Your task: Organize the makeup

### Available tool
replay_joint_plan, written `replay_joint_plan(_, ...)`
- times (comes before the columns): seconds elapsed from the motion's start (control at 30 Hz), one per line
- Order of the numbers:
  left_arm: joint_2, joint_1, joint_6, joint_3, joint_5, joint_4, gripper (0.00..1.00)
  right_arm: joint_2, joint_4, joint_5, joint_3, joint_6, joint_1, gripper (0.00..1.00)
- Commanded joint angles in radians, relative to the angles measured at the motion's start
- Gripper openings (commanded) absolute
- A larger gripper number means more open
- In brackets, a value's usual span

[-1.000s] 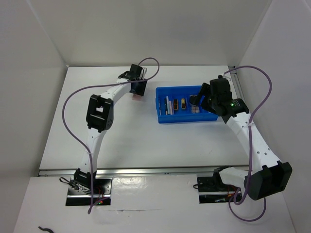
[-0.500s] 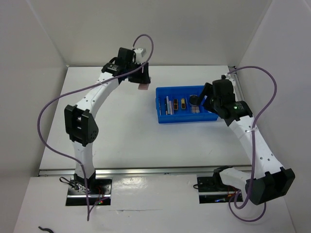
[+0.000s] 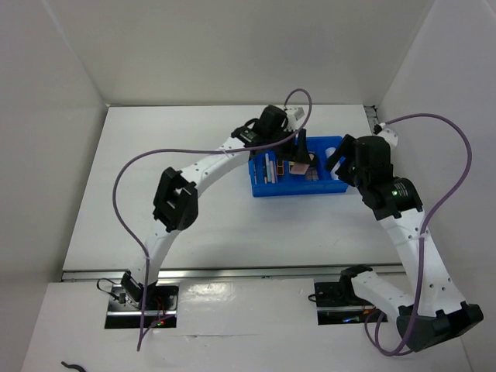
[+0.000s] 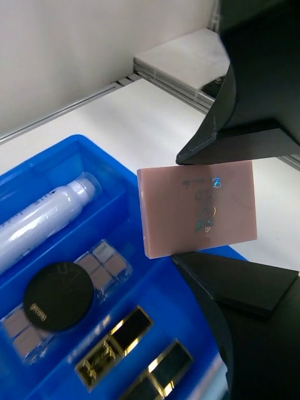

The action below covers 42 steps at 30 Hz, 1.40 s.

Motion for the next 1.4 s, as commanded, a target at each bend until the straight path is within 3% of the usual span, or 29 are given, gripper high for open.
replay_joint_plan(0.0, 0.052, -0.008, -0.092, 0.094, -0.054, 0.117, 0.15, -0.049, -0.038, 0.077, 0.025, 0.025, 0.006, 0.83)
replay_joint_plan(0.1, 0.144, -0.035, -0.102, 0.209, -0.173, 0.074, 0.15, -0.071, -0.038, 0.056, 0.002, 0.039, 0.006, 0.83)
replay_joint_plan(0.3, 0.236, -0.044, -0.162, 0.247, -0.270, 0.154, 0.17, -0.092, -0.070, 0.054, -0.009, 0.076, 0.006, 0.82)
replay_joint_plan(0.83, 0.321, -0.044, -0.162, 0.284, -0.296, 0.230, 0.17, -0.114, -0.100, 0.110, -0.009, 0.076, 0.006, 0.82)
replay_joint_plan(1.1, 0.330, -0.044, -0.162, 0.284, -0.305, 0.240, 0.22, -0.114, -0.090, 0.110, -0.018, 0.065, 0.006, 0.82)
replay_joint_plan(1.17, 0.339, -0.044, -0.162, 0.284, -0.305, 0.240, 0.27, -0.114, -0.090, 0.110, -0.018, 0.065, 0.006, 0.82)
replay_joint_plan(1.27, 0.339, -0.044, -0.153, 0.284, -0.286, 0.249, 0.59, -0.114, -0.090, 0.119, -0.018, 0.065, 0.006, 0.82)
replay_joint_plan(1.37, 0.339, -0.044, -0.153, 0.275, -0.259, 0.249, 0.80, -0.105, -0.090, 0.119, -0.018, 0.065, 0.006, 0.82)
